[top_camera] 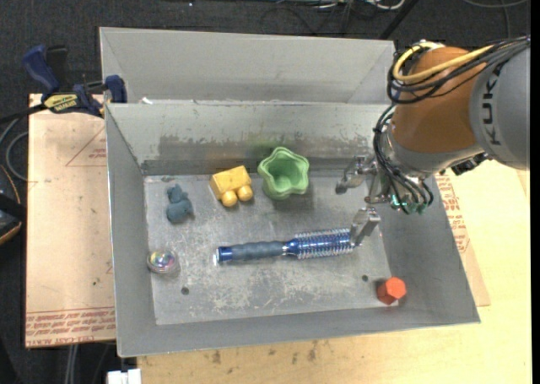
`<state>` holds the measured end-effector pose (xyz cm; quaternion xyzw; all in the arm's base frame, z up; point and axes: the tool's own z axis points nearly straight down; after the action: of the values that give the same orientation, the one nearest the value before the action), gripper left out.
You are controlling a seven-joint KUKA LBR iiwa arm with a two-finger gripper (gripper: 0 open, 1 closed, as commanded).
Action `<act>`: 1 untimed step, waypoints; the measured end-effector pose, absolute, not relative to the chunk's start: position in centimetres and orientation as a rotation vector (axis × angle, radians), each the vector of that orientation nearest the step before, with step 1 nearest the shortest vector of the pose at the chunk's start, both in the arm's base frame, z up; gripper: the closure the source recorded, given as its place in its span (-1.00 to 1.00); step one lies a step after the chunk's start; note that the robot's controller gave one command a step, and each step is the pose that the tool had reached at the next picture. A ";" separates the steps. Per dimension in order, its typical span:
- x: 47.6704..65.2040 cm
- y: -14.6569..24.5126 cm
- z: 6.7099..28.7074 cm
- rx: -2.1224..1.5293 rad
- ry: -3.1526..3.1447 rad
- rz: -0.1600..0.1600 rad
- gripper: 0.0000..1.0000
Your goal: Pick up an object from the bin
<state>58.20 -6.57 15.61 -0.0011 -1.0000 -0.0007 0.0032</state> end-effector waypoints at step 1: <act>55.6 -5.4 7.3 -0.159 -3.149 -0.003 -1.00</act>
Offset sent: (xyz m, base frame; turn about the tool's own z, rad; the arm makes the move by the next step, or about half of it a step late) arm -0.0297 0.0107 -0.0861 0.0972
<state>55.60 -5.42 7.26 -0.0505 -0.9987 -0.0011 -0.0057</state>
